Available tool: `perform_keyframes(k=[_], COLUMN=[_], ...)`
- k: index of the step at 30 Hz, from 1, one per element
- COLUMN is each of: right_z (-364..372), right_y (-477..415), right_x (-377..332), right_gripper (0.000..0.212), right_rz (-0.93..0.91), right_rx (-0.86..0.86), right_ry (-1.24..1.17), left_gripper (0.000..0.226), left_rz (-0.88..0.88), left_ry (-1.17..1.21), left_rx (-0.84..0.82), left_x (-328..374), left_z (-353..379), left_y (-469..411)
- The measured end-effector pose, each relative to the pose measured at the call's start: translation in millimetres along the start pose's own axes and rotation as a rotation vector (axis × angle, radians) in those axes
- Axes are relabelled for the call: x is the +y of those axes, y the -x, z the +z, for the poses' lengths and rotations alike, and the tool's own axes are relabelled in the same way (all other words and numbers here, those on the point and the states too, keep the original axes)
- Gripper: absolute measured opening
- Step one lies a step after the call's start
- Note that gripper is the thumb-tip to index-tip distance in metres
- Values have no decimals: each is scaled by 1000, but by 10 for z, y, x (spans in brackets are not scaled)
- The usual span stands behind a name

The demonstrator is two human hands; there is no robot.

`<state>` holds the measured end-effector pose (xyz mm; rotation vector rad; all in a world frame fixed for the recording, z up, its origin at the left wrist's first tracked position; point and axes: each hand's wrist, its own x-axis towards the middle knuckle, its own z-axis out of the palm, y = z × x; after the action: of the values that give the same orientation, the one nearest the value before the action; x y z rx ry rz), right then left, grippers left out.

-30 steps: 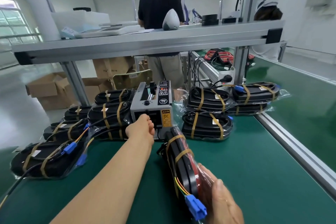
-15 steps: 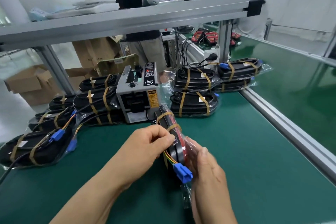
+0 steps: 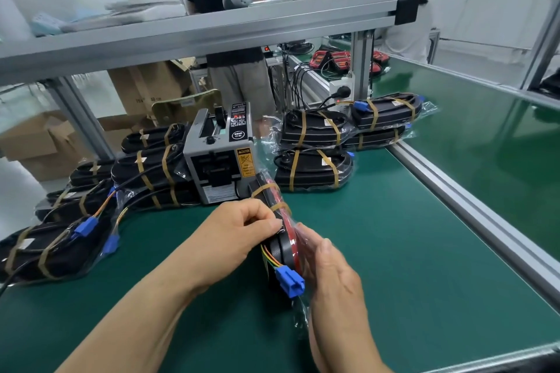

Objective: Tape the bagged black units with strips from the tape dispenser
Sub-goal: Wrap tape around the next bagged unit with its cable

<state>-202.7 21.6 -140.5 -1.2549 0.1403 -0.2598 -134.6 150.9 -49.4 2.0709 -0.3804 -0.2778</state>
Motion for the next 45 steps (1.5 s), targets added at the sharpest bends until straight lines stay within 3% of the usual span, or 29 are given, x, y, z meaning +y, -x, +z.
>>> perform_keyframes(k=[7, 12, 29, 37, 41, 45], right_z=[-5, -2, 8, 19, 26, 24], right_y=[13, 7, -16, -1, -11, -7], right_x=[-10, 1, 94, 74, 84, 57], right_gripper=[52, 41, 43, 48, 49, 49], right_rz=[21, 36, 18, 25, 32, 20], right_rx=[-14, -6, -17, -6, -14, -50], right_ry=[-6, 6, 2, 22, 32, 30], left_gripper=[16, 17, 14, 22, 22, 29], left_rz=[43, 79, 131, -33, -118, -145], left_ry=[-59, -125, -253, -97, 116, 184], left_rx=[23, 82, 223, 247, 247, 346], left_x=[-33, -126, -174, -206, -209, -182], left_z=[25, 60, 99, 48, 95, 180], left_y=[-19, -42, 6, -55, -91, -152])
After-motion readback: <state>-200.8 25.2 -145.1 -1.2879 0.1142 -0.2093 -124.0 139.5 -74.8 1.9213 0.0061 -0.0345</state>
